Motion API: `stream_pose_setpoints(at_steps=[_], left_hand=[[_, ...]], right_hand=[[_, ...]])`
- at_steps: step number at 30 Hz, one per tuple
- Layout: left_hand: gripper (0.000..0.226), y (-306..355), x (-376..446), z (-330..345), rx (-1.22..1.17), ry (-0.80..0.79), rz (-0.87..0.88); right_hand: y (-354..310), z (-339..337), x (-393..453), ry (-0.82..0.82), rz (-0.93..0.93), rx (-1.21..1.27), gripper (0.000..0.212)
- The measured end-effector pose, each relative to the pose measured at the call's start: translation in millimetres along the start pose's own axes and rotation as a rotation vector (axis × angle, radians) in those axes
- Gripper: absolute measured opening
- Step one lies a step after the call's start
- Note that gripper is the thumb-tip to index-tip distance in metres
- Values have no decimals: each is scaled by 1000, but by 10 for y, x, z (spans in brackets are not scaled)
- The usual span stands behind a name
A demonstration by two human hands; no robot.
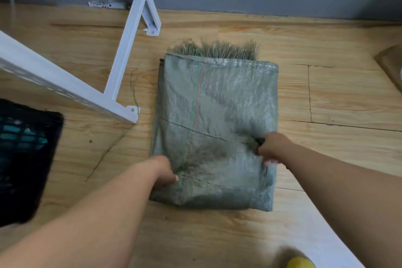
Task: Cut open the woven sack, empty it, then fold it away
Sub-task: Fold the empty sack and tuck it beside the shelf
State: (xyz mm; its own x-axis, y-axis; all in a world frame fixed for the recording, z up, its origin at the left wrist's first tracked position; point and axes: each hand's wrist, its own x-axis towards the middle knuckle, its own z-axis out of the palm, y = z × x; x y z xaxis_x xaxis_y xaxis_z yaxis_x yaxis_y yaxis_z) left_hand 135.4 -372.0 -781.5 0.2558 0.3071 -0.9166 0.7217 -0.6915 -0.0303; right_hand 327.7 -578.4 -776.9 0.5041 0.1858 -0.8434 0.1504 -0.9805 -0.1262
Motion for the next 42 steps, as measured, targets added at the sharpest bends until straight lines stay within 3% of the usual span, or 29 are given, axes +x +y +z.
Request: stream_pose_setpoints(at_steps=[2, 3, 4, 6, 8, 10, 12, 13, 16, 18, 22, 25, 27, 30, 34, 36, 39, 42], left_hand=[[31, -53, 99, 66, -230, 357, -117], [27, -56, 152, 51, -317, 509, -134], [30, -41, 205, 18, -398, 612, -118], [61, -12, 276, -75, -579, 673, -54], [97, 13, 336, -109, -811, 521, -21], [123, -11, 417, -7, -1022, 200, 10], [138, -49, 410, 137, -1055, -18, -39], [138, -60, 402, 195, -1026, -25, -82], [116, -107, 393, 274, -850, 289, -270], [116, -150, 378, 257, -893, 403, -227], [98, -87, 235, 268, -1337, 217, -40], [79, -4, 145, 240, -1454, -54, 30], [59, 24, 75, 192, -1476, -250, 66], [36, 20, -14, 107, -1545, -298, 122], [36, -126, -48, -149, -1761, -143, 207], [38, -156, -63, -401, -1817, -14, 255], [34, -122, -171, -918, -1793, 129, 394], [45, -91, -302, -1402, -1740, 271, 553]], right_hand=[[52, -149, 151, 466, 25, 145, 27], [47, -209, 185, 573, 31, 220, 26], [43, -220, 232, 587, 58, 312, 25], [20, -146, 296, 471, 148, 627, 29], [-6, -20, 334, 270, 204, 911, 31], [-59, 70, 341, 77, 199, 1066, 31], [-76, 147, 358, -52, 189, 1071, 31], [-58, 184, 368, -57, 199, 1022, 32], [66, 248, 439, 111, 224, 928, 39], [73, 250, 413, 129, 184, 976, 38], [-101, 421, 246, -61, 142, 1118, 29], [-191, 554, 195, -229, 185, 1164, 36], [-201, 541, 212, -436, 189, 1170, 44], [-189, 436, 253, -577, 121, 1218, 45], [-270, 120, 248, -395, 92, 1488, 30], [-409, -138, 225, -285, 39, 1544, 33], [-718, -628, 158, -79, -103, 1607, 40], [-948, -1073, 10, 48, -337, 1704, 40]])
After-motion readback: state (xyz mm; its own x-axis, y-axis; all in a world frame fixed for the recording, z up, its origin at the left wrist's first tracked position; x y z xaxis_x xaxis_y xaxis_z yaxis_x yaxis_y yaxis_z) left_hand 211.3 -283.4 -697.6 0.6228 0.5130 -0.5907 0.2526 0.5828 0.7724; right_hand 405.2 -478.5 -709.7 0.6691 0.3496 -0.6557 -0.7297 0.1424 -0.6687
